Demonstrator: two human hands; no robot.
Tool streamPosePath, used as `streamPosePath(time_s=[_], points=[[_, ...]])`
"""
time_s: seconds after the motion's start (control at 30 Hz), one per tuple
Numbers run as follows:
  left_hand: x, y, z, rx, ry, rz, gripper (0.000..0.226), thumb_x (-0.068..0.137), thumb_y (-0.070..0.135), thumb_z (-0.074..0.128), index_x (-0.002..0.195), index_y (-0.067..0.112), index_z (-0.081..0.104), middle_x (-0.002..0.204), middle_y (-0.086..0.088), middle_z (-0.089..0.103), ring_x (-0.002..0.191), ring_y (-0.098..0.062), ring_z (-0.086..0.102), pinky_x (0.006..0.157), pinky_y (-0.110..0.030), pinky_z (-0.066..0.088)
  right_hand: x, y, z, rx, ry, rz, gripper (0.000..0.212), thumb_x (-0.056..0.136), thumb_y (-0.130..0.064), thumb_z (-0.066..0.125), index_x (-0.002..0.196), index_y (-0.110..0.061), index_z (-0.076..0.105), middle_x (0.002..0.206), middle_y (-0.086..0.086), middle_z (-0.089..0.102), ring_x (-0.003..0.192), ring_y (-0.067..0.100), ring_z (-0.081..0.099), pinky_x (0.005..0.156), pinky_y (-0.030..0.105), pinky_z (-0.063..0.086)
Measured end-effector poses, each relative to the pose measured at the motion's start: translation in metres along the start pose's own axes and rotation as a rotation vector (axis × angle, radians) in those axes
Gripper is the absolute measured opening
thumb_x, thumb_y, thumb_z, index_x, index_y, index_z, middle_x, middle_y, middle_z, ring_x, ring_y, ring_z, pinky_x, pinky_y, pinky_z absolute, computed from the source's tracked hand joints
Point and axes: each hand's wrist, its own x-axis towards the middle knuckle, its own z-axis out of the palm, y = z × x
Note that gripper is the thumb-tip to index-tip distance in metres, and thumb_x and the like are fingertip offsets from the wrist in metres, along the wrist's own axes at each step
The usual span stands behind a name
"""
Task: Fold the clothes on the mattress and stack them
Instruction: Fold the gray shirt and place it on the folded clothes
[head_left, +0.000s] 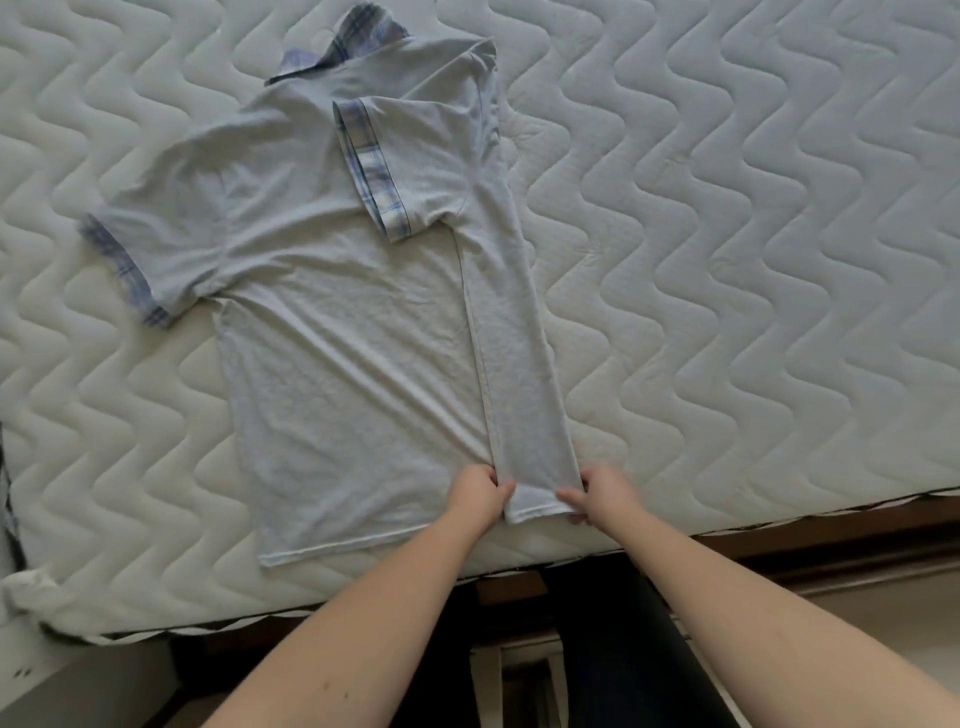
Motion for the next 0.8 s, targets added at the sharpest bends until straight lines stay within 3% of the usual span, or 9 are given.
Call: streamPosePath(time_s=[0.1,0.23,0.3,0.37,0.47,0.53,0.67,0.8], points=[[-0.002,-0.003,0.003,0.038,0.001,0.023,0.029,0.092,0.033,0.06,0.09,0.006,0.069,0.089,-0.016,0.072,0.085,-0.032,0.069,0.078,-0.039,0.055,-0.003,-0.003,0.001,-0.067,-0.02,0.077,0.026,0.094,-0.034,0.062,0.111,-0.013,0.065,0.078,0.006,0.072,0.054,0.014,0.064,0.068,0.028,0.053],[-0.01,-0.015,0.008,0.085,-0.061,-0.018,0.024,0.088,0.033,0.064,0.078,0.012,0.065,0.085,-0.013,0.074,0.083,-0.028,0.071,0.079,-0.039,0.056,-0.007,-0.009,-0.001,-0.347,0.015,0.177,0.047,0.092,-0.057,0.054,0.101,-0.013,0.068,0.091,0.006,0.073,0.084,0.023,0.07,0.077,0.031,0.054],[-0.014,-0.023,0.008,0.085,-0.084,-0.052,0.031,0.088,0.037,0.062,0.064,0.018,0.059,0.078,-0.008,0.075,0.077,-0.025,0.072,0.078,-0.035,0.057,-0.009,-0.013,-0.005,-0.477,0.054,0.171,0.053,0.091,-0.063,0.049,0.102,-0.015,0.067,0.101,0.006,0.07,0.096,0.024,0.066,0.073,0.03,0.047],[-0.015,-0.031,0.005,0.047,-0.092,-0.074,0.035,0.09,0.039,0.06,0.06,0.02,0.056,0.069,-0.003,0.073,0.067,-0.022,0.07,0.071,-0.03,0.057,-0.011,-0.022,-0.011,-0.561,0.136,0.106,0.054,0.092,-0.065,0.043,0.096,-0.017,0.067,0.094,0.003,0.067,0.094,0.023,0.064,0.065,0.03,0.041],[-0.014,-0.034,-0.011,-0.165,-0.045,-0.08,0.032,0.093,0.036,0.059,0.067,0.018,0.052,0.06,-0.001,0.064,0.044,-0.011,0.056,0.045,-0.021,0.043,-0.01,-0.049,-0.023,-0.45,0.26,-0.011,0.047,0.093,-0.062,0.045,0.076,-0.02,0.058,0.073,-0.002,0.058,0.083,0.023,0.063,0.059,0.031,0.037],[-0.009,-0.033,-0.034,-0.293,-0.026,-0.047,0.028,0.096,0.031,0.056,0.073,0.016,0.053,0.06,0.001,0.061,0.039,-0.004,0.053,0.038,-0.016,0.036,-0.004,-0.077,-0.03,-0.354,0.291,-0.075,0.04,0.095,-0.057,0.047,0.079,-0.021,0.056,0.074,-0.003,0.059,0.077,0.021,0.06,0.061,0.033,0.043],[0.006,-0.038,-0.112,-0.47,0.109,0.075,0.022,0.097,0.026,0.055,0.077,0.018,0.056,0.066,0.0,0.063,0.046,-0.003,0.056,0.042,-0.017,0.039,0.015,-0.145,-0.037,-0.193,0.362,-0.262,0.024,0.097,-0.045,0.051,0.094,-0.022,0.06,0.073,-0.012,0.054,0.075,0.016,0.055,0.063,0.031,0.04],[0.028,-0.055,-0.197,-0.629,0.321,0.138,0.017,0.098,0.024,0.054,0.083,0.019,0.056,0.073,0.0,0.063,0.057,-0.01,0.058,0.051,-0.023,0.043,0.036,-0.218,-0.037,-0.107,0.397,-0.399,0.016,0.097,-0.04,0.051,0.104,-0.028,0.059,0.082,-0.018,0.056,0.072,-0.002,0.052,0.058,0.021,0.036]])
